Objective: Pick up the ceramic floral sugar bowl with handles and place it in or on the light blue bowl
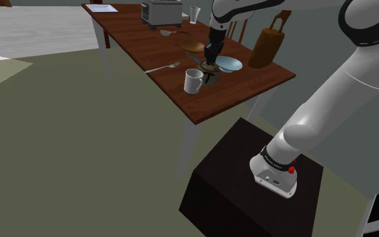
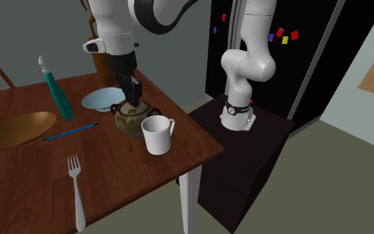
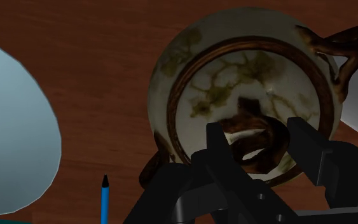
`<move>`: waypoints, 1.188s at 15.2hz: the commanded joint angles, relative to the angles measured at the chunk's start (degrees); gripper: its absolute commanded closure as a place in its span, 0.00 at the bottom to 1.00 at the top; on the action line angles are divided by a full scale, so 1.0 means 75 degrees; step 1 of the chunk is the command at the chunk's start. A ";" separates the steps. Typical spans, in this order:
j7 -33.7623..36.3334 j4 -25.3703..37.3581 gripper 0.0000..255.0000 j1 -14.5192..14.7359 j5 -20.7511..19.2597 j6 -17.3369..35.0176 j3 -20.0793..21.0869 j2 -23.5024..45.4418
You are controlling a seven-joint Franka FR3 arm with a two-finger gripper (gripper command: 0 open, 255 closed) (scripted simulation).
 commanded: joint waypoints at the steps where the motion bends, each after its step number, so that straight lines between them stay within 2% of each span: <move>1: 0.0000 0.0000 1.00 -0.0001 0.0000 -0.0001 -0.0001 0.0001; 6: 0.0000 -0.0002 1.00 -0.0001 0.0000 0.0000 -0.0001 0.0000; 18: -0.0012 0.0995 1.00 0.0011 -0.0014 -0.1216 0.0020 -0.0222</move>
